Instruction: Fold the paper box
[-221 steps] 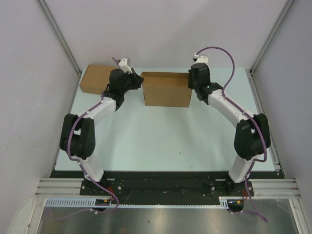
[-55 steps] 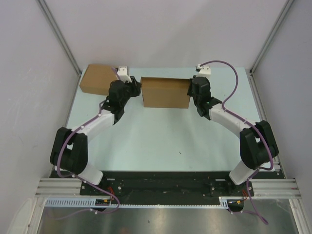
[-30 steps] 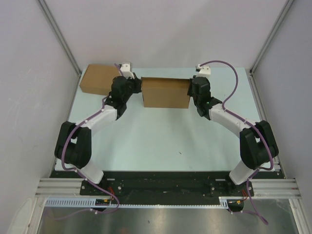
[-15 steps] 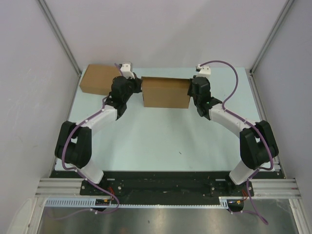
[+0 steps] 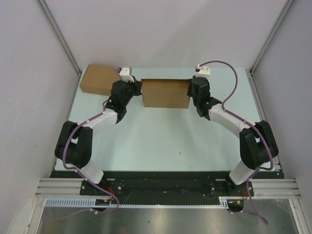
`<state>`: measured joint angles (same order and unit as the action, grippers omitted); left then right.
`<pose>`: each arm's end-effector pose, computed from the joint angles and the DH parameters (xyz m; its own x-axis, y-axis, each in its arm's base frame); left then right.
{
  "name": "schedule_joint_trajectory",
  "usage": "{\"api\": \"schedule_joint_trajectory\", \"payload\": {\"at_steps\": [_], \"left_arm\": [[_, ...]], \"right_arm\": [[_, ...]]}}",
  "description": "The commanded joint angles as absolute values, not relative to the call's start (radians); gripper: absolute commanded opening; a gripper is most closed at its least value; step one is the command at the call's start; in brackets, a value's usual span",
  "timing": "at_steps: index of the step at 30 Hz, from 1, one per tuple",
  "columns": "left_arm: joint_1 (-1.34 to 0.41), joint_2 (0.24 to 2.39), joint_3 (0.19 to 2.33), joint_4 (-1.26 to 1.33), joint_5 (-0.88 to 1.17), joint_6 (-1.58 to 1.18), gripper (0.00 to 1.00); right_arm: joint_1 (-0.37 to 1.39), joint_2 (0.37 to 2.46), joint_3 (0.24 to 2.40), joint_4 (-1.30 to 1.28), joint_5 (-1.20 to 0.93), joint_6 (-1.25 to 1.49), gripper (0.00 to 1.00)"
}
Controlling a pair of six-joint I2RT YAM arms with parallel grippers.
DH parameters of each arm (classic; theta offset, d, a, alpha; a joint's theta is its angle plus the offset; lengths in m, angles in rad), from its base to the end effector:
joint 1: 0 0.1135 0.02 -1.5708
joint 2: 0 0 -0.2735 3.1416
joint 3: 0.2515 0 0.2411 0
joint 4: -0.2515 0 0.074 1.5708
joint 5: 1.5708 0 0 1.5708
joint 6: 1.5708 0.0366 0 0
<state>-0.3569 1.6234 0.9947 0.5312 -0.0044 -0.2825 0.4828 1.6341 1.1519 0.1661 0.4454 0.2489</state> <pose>0.3454 -0.1286 0.2871 -0.1838 -0.2290 -0.9559 0.3062 0.9108 -0.2770 0.3383 0.1595 0.2981 -0.2807 0.1039 -0.9542 0.0133 0.9945 0.1043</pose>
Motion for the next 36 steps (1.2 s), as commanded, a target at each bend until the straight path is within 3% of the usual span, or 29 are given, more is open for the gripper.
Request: {"api": "schedule_joint_trajectory", "payload": {"at_steps": [1, 20, 24, 27, 36], "left_arm": [[-0.365, 1.632, 0.954, 0.538, 0.029, -0.308, 0.0], [-0.365, 1.661, 0.908, 0.534, 0.003, -0.314, 0.0], [-0.365, 1.657, 0.911, 0.528, 0.003, -0.308, 0.0], [-0.365, 1.655, 0.916, 0.522, -0.024, -0.304, 0.0], [-0.365, 1.651, 0.925, 0.509, -0.029, -0.302, 0.0]], "right_arm": [[0.495, 1.643, 1.117, 0.06, 0.448, 0.238, 0.0], [0.495, 1.637, 1.115, 0.009, 0.456, 0.245, 0.0], [0.495, 1.609, 1.112, 0.005, 0.457, 0.242, 0.33], [0.495, 1.586, 1.109, 0.005, 0.463, 0.238, 0.41], [0.511, 1.5, 1.103, -0.038, 0.46, 0.227, 0.52]]}}
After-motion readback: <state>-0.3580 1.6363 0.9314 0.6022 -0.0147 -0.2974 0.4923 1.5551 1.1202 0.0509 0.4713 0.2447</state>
